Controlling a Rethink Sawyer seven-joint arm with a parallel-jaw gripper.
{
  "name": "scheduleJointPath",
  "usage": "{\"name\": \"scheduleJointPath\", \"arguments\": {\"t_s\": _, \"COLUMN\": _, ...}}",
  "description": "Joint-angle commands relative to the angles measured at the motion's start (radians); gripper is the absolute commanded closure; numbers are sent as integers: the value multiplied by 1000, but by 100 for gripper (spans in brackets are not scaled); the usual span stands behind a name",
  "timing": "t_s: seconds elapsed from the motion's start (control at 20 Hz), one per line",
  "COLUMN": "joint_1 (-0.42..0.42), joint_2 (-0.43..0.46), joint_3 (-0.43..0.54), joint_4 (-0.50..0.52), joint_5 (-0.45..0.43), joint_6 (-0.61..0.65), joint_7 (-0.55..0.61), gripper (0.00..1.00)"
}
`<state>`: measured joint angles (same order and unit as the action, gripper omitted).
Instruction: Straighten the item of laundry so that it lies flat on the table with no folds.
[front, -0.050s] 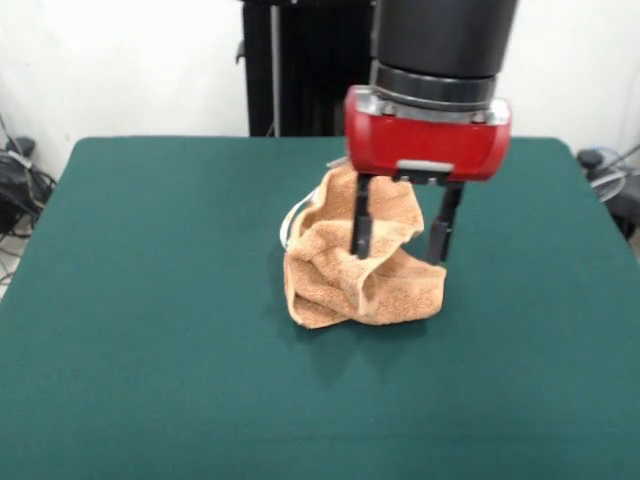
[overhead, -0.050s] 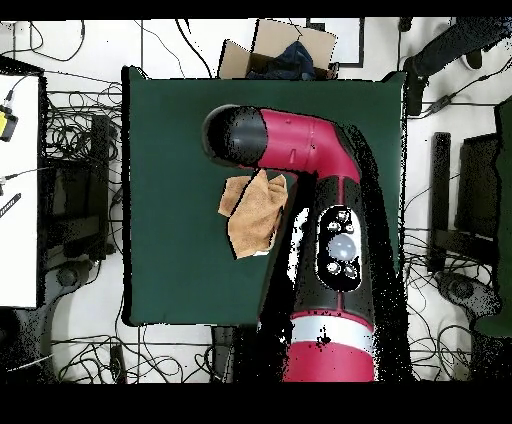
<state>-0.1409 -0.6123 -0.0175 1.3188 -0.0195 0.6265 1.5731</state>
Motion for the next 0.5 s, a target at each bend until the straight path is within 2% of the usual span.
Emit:
{"name": "scheduleJointPath", "arguments": {"t_s": 0.05, "joint_1": 41, "joint_2": -9, "joint_3": -34, "joint_4": 187, "joint_5": 24, "joint_6": -61, "joint_7": 294, "gripper": 0}}
{"name": "scheduleJointPath", "arguments": {"t_s": 0.5, "joint_1": 59, "joint_2": -31, "joint_3": -50, "joint_4": 231, "joint_5": 37, "joint_6": -75, "joint_7": 294, "gripper": 0}}
